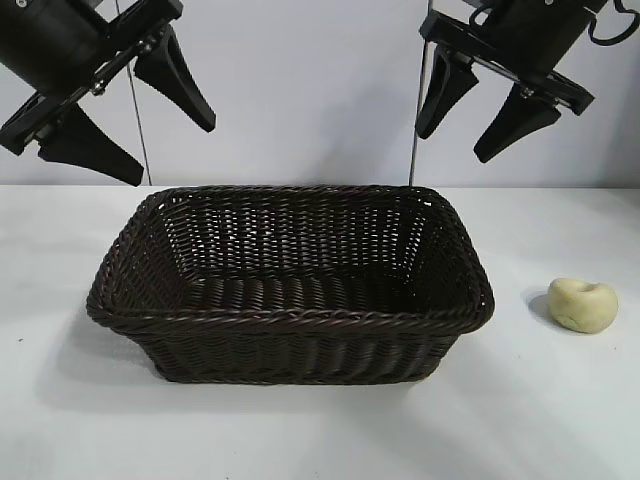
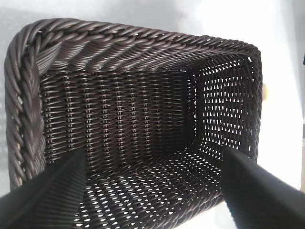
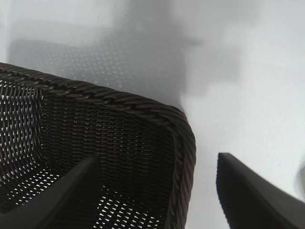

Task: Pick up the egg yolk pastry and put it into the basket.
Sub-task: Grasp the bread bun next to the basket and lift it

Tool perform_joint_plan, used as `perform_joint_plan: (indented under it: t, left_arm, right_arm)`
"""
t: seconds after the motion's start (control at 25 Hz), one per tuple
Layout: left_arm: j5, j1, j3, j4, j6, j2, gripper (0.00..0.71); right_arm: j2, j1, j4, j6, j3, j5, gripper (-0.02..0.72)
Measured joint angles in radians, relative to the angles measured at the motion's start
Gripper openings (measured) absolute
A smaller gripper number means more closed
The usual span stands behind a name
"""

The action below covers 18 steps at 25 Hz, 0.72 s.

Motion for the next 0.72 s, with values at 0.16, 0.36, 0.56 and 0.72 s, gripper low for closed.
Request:
perform_joint_plan:
  t: [0.16,0.36,0.56,0.72]
  left_arm:
    - [0.0,0.0,0.0,0.0,0.001,0.0,0.565]
    - [-0.016,0.0,0.0,0.0,0.001,0.0,0.565]
    - [-0.018,0.0,0.0,0.0,0.001,0.0,0.565]
    - [-0.019,0.0,0.0,0.0,0.001,0.0,0.565]
  right_arm:
    - [0.0,0.0,-0.004,0.0,0.0,0.016,0.496]
    - [0.0,-0.04,-0.048,0.005,0.0,0.064,0.496]
    - [0.0,-0.138,-0.107,0.008,0.0,0.105,0.496]
    - [0.0,-0.205,-0.14,0.027,0.0,0.105,0.496]
